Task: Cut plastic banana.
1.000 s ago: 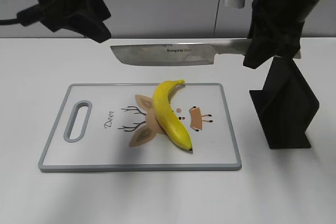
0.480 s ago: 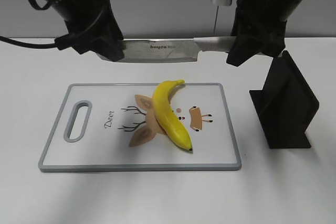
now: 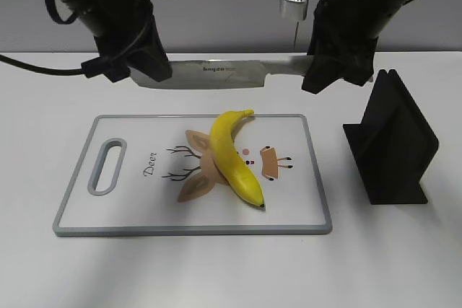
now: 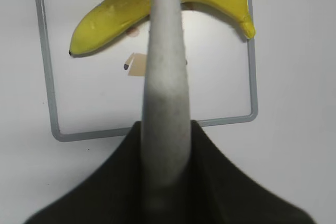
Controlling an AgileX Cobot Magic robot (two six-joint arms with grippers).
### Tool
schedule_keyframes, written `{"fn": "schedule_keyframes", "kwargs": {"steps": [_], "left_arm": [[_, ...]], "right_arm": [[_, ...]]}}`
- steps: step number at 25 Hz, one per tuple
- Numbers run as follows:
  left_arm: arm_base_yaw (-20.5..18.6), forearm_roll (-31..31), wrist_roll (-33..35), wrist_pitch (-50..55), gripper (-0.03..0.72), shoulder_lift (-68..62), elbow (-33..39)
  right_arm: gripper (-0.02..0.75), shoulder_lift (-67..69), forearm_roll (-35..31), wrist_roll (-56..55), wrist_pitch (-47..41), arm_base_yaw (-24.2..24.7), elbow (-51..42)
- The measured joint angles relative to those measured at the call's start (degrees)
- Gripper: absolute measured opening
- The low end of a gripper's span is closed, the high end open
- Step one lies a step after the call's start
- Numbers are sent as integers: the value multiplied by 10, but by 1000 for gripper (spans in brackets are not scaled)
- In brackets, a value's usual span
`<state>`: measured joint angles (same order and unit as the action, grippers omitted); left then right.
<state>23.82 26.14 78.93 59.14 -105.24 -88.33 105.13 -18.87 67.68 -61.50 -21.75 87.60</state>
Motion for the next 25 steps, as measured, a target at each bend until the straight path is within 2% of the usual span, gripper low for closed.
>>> {"fn": "schedule_keyframes", "kwargs": {"steps": [13,25], "left_arm": [[14,-27,-16,-30,-8,-80,0],[20,-21,-31,-31,-9,-144,-2]], "right_arm": [[177,92,18,7,32,0,0],[177,166,24,9,26,1,5]]}}
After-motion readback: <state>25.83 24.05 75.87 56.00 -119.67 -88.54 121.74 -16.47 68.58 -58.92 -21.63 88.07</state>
